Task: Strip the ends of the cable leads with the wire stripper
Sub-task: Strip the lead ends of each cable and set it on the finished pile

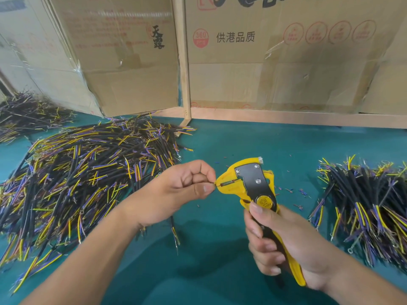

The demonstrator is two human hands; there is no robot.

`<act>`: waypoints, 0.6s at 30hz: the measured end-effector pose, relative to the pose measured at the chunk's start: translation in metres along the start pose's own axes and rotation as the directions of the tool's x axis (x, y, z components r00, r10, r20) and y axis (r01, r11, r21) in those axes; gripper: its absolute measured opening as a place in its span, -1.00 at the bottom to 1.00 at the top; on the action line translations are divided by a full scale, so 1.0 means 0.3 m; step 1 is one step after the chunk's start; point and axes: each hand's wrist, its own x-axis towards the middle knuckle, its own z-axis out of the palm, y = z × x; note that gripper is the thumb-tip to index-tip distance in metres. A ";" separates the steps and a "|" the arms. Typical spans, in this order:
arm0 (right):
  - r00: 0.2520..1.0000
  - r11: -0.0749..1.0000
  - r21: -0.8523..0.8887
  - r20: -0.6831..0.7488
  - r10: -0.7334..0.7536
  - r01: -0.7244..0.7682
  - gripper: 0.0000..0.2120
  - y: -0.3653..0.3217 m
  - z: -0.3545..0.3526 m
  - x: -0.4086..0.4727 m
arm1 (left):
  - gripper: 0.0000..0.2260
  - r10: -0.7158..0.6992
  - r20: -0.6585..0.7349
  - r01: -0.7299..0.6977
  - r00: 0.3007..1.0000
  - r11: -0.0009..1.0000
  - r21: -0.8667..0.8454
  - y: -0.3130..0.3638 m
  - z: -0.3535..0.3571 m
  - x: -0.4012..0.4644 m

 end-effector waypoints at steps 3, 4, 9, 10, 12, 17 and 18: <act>1.000 1.000 -0.024 0.001 0.001 -0.001 -0.45 -0.002 0.001 -0.002 | -0.97 -0.015 0.015 0.015 1.000 1.000 0.006 0.008 -0.007 -0.007; 1.000 0.999 -0.032 -0.002 0.002 -0.002 -0.47 -0.002 0.000 -0.002 | -0.98 -0.018 0.023 0.018 1.000 1.000 0.008 0.010 -0.010 -0.008; 1.000 0.995 -0.100 0.011 0.007 -0.006 -0.56 -0.008 -0.005 -0.005 | -0.96 -0.018 0.068 0.016 0.998 0.999 0.036 0.003 -0.031 -0.015; 1.000 0.992 -0.125 0.011 0.006 -0.005 -0.57 -0.004 -0.002 -0.004 | -0.95 -0.019 0.078 0.015 0.997 0.999 0.051 0.000 -0.032 -0.015; 1.000 0.993 -0.116 0.001 -0.007 0.007 -0.59 -0.007 -0.007 -0.006 | -0.95 -0.016 0.063 0.011 0.998 0.997 0.074 -0.001 -0.055 -0.024; 0.972 0.965 0.157 -0.138 -0.190 0.210 -0.52 -0.104 -0.092 -0.034 | -0.95 0.023 -0.439 -0.051 0.898 0.997 -0.052 -0.008 -0.198 -0.071; 0.968 0.960 0.162 -0.145 -0.204 0.226 -0.53 -0.104 -0.094 -0.031 | -0.94 0.033 -0.440 -0.067 0.897 0.996 -0.062 -0.015 -0.176 -0.059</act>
